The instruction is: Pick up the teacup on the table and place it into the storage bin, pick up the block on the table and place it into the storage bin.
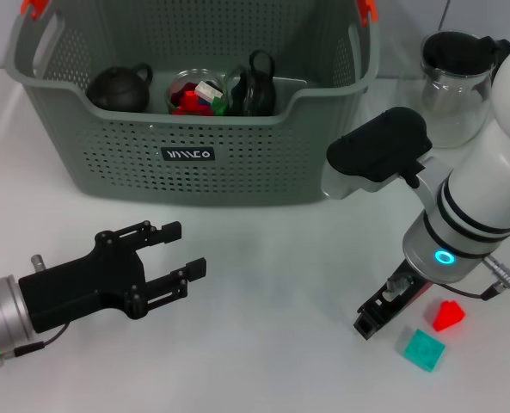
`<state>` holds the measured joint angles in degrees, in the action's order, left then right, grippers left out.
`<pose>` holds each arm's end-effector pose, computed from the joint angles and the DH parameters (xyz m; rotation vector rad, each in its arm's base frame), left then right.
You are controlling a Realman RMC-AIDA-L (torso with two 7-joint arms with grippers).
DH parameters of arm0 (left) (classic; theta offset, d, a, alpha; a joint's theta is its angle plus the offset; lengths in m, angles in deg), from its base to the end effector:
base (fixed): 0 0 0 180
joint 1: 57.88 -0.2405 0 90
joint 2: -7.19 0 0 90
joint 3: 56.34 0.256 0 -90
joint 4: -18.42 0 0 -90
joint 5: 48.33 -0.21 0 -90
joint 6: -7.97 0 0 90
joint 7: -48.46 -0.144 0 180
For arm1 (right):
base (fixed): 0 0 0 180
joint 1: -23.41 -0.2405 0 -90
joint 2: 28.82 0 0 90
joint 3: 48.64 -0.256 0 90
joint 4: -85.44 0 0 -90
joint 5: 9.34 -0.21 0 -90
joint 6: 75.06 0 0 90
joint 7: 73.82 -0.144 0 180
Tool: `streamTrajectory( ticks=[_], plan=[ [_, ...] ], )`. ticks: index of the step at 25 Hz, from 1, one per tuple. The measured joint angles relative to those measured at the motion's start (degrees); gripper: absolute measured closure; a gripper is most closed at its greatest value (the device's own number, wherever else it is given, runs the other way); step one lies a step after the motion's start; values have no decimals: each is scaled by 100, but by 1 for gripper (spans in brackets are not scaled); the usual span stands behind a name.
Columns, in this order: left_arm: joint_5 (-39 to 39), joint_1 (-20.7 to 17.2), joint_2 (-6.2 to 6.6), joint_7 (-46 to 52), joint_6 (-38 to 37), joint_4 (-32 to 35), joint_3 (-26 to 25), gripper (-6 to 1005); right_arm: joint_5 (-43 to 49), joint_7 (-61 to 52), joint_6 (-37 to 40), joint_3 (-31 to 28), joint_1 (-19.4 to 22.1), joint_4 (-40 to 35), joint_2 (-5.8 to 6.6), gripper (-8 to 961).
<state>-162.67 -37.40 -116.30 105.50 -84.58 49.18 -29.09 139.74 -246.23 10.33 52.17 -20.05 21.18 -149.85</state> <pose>-0.3045 0.2641 -0.0247 -2.5220 -0.5384 -0.8550 0.1615 0.3317 -0.0838 -2.4851 1.1270 -0.8107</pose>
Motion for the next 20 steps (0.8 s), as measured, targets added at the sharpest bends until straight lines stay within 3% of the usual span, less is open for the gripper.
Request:
streamTrajectory(
  ticks=[6, 9, 14, 20],
  plan=[
    [0, -4, 0, 0, 0, 0, -32, 354, -34, 9, 11, -29, 63, -235, 35, 518],
    [0, -11, 0, 0, -8, 0, -72, 354, -42, 24, 249, -278, 276, -947, 64, 517],
    [0, -13, 6, 0, -7, 0, -122, 354, -394, 584, 967, -1279, 564, -2182, 77, 518],
    [0, -4, 8, 0, -3, 0, -139, 354, -1297, 1249, 1644, -2877, 438, -2718, 94, 519]
  ],
)
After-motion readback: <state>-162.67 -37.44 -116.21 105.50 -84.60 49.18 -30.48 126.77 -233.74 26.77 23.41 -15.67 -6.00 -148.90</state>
